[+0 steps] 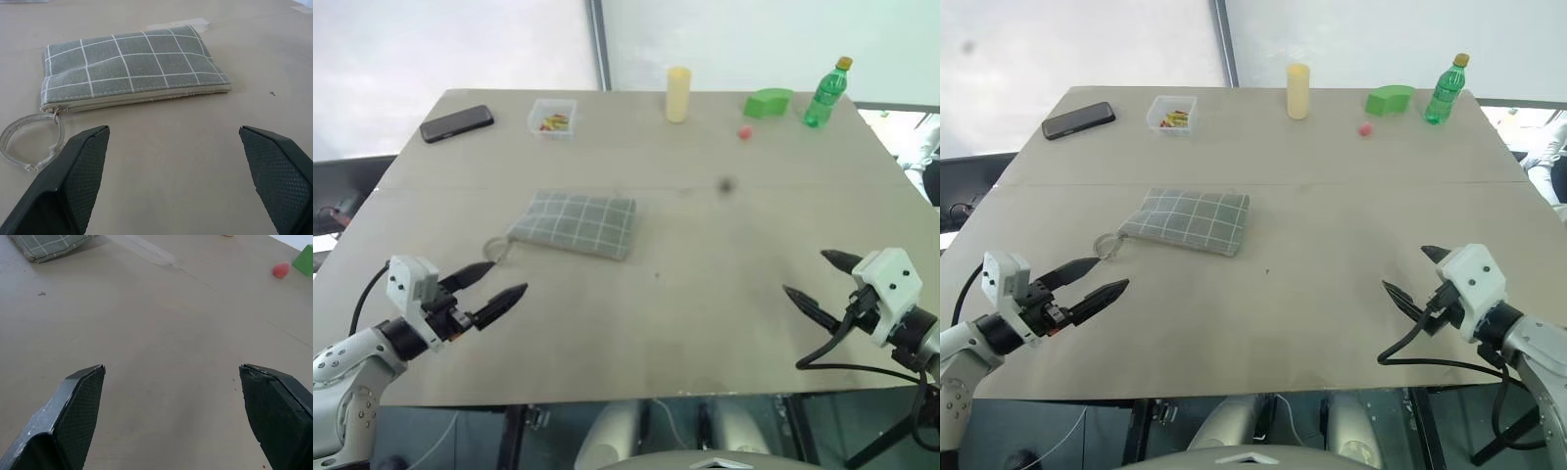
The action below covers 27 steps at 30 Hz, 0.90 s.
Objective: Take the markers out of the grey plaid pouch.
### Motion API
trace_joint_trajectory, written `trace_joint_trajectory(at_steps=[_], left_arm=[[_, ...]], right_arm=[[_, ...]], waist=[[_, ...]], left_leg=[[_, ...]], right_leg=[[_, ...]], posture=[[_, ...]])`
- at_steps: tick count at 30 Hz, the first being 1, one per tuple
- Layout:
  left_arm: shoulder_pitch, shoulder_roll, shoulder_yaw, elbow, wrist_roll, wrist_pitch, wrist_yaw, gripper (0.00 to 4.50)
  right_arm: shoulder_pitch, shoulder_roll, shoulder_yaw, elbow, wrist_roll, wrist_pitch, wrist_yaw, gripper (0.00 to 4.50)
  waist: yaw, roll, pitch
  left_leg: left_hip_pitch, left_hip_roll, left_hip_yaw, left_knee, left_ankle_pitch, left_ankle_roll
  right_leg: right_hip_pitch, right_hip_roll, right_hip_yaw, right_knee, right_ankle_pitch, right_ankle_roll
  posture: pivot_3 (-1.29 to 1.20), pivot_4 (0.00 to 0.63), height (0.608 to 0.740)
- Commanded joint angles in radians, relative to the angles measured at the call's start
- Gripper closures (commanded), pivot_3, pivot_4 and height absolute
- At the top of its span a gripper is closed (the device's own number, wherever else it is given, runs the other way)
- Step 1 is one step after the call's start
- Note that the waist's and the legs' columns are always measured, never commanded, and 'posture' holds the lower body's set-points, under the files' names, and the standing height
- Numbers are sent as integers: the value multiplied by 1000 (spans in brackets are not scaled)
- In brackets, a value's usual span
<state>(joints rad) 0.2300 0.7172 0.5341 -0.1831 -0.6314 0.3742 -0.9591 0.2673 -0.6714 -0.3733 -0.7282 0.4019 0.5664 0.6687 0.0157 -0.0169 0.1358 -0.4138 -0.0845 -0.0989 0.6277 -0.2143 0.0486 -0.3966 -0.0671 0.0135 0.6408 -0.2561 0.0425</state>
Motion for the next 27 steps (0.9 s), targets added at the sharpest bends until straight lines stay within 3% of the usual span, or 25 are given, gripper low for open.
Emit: trace_joint_trajectory(at_steps=[1,7,10,13,16,20,24,27], left_arm=[[-58,3,-20,8,4,-21,5,111],[-186,-9,-75,48,17,-8,43,111],[-274,-27,-76,82,31,37,163,111],[-398,-22,-78,139,35,202,344,111],[-568,30,-146,259,141,393,528,111],[-771,39,-237,468,243,472,609,111],[-889,27,-310,606,233,587,510,111],[-852,64,-310,487,76,806,329,111]], right_arm=[[-16,7,-13,-17,8,-23,-16,29],[-52,25,27,-13,1,-29,-49,29],[-75,35,56,-27,7,-17,-70,29],[-102,39,85,-24,0,-16,-87,29],[-141,46,118,-34,2,0,-111,29],[-181,55,145,-50,9,27,-142,29],[-198,59,174,-64,1,43,-166,29],[-196,58,171,-79,6,52,-178,29]], waist=[[1,0,0],[7,-1,0],[1,0,0],[2,0,0],[5,-1,1],[1,-2,1],[-1,-3,1],[-6,-3,1]], left_leg=[[0,0,0,0,0,0],[0,0,0,2,0,0],[0,0,0,2,0,1],[0,0,0,1,2,3],[0,0,-1,2,2,4],[0,-1,-1,4,3,4],[0,-2,-1,4,4,1],[-1,-2,0,4,4,1]], right_leg=[[0,0,0,0,0,0],[1,-1,-2,1,0,0],[0,-1,-1,1,2,3],[0,0,-2,1,2,4],[0,1,-3,2,3,5],[1,2,-3,2,4,6],[0,1,-2,3,4,7],[-2,1,0,4,4,7]], posture=[[0,150,740],[0,150,740],[0,150,740],[0,150,740],[0,150,740],[0,150,740],[0,150,740],[0,150,740]])
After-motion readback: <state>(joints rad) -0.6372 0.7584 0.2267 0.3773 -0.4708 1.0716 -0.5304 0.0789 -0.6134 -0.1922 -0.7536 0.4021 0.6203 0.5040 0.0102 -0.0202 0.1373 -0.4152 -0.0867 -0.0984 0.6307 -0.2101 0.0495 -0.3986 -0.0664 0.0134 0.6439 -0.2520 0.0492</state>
